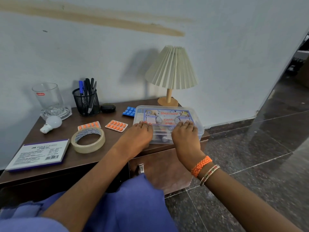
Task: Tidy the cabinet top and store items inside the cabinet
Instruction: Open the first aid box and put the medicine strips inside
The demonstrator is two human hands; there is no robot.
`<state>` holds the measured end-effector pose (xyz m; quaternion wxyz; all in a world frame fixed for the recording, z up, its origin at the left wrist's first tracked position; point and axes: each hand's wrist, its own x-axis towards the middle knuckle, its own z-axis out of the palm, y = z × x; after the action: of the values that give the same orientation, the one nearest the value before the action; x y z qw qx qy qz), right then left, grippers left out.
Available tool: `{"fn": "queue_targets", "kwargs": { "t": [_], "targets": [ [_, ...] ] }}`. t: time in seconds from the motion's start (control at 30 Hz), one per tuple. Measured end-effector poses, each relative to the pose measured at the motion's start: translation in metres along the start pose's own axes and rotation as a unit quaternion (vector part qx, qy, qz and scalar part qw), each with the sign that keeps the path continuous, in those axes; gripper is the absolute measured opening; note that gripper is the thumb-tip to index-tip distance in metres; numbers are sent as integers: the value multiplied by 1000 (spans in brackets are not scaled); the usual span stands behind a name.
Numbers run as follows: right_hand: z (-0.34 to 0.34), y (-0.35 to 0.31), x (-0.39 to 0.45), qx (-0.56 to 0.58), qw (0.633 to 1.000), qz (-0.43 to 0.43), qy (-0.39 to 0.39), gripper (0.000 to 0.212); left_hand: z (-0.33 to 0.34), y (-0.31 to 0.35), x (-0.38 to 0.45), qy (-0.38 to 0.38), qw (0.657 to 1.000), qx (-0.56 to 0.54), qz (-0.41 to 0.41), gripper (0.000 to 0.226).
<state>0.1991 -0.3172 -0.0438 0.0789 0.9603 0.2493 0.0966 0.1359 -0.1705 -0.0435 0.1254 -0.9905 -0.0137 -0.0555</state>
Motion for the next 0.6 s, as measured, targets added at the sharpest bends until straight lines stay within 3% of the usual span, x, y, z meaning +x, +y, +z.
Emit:
{"fn": "queue_targets", "kwargs": {
  "t": [0.1,0.27,0.4,0.6],
  "targets": [
    [-2,-1,-11,-5,1000,2,-4,56,6,0,-11,23,998,32,42,60],
    [-2,0,-19,-9,1000,4,9,52,19,-8,-22,177,972,80,132,64],
    [-4,1,-21,-14,1000,-3,-2,54,22,-10,-25,281,927,99,228,29],
    [-10,1,-19,-3,1000,-15,-21,58,11,-18,-23,270,939,27,210,35]
  ]
}}
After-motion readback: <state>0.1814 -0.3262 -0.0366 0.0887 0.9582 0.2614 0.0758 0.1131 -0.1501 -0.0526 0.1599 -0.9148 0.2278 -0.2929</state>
